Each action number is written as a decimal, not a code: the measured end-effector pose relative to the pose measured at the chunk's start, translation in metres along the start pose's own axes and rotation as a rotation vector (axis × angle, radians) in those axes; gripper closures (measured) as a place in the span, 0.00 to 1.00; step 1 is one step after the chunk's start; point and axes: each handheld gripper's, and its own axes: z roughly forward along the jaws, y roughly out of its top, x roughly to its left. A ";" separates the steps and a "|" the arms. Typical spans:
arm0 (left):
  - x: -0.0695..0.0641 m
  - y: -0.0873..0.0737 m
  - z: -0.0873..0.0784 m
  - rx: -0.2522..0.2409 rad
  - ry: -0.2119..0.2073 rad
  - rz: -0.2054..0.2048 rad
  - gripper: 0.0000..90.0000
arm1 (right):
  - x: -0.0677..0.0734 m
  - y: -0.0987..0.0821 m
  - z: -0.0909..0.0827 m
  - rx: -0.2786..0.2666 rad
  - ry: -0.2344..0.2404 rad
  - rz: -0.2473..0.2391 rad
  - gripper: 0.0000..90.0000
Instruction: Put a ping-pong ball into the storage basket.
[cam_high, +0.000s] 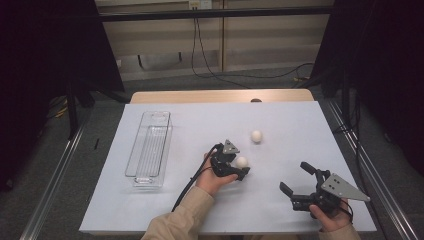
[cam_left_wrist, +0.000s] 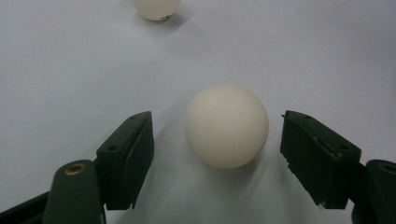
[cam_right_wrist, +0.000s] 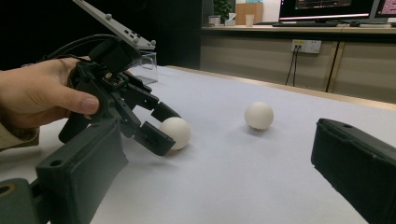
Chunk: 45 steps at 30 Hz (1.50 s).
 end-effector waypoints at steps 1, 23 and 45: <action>0.000 0.000 0.000 0.000 -0.001 0.000 0.29 | 0.000 0.000 0.000 0.000 0.001 -0.001 0.02; 0.000 0.004 0.006 0.017 0.009 0.015 0.43 | 0.000 0.000 0.000 0.001 0.004 0.000 0.02; -0.001 0.005 0.003 0.010 -0.012 0.004 0.56 | 0.000 0.000 0.000 0.000 0.003 -0.001 0.02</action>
